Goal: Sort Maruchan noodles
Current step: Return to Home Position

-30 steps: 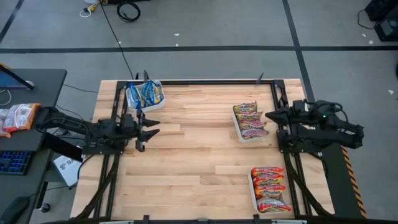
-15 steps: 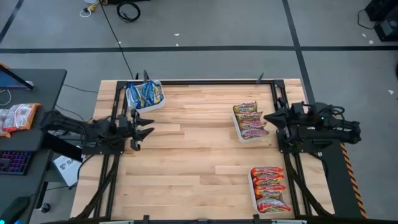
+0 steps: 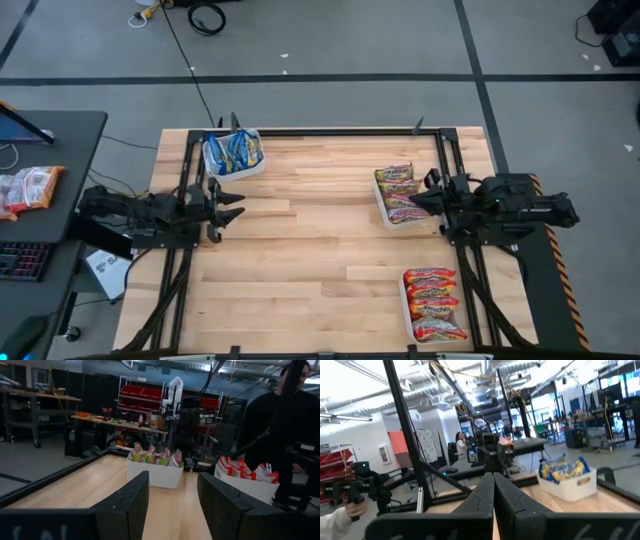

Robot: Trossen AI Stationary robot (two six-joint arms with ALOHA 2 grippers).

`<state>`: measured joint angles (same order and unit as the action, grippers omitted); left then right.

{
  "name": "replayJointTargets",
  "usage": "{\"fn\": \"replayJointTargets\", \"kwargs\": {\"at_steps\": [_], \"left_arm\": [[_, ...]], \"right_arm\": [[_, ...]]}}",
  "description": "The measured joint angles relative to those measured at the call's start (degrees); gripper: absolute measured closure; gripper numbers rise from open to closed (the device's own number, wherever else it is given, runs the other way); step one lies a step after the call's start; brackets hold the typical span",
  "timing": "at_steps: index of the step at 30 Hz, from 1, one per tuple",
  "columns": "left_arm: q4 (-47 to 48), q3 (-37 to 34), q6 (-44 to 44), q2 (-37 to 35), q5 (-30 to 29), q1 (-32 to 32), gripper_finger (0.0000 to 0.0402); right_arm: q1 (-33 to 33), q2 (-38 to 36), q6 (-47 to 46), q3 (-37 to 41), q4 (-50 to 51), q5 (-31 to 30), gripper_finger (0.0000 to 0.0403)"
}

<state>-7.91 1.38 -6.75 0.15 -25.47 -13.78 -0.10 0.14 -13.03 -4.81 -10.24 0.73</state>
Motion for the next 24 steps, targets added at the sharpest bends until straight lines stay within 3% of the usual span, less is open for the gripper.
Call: {"fn": "replayJointTargets", "kwargs": {"at_steps": [8,16,19,24], "left_arm": [[0.8,-0.9,-2.0,0.1,1.3,-1.2,0.0255],[4.0,-0.5,-1.2,0.1,4.1,-1.0,0.0345],[11.7,3.8,1.3,0.1,6.1,0.2,0.039],[18.1,9.6,2.5,0.0,13.8,3.9,0.0394]], "right_arm": [[0.4,0.0,2.4,4.5,-1.3,-2.3,0.0398],[4.1,0.0,4.7,4.5,3.4,-2.6,0.0397],[4.2,0.0,4.7,4.5,3.4,-2.6,0.0397],[4.1,0.0,4.7,4.5,3.4,-2.6,0.0399]]}}
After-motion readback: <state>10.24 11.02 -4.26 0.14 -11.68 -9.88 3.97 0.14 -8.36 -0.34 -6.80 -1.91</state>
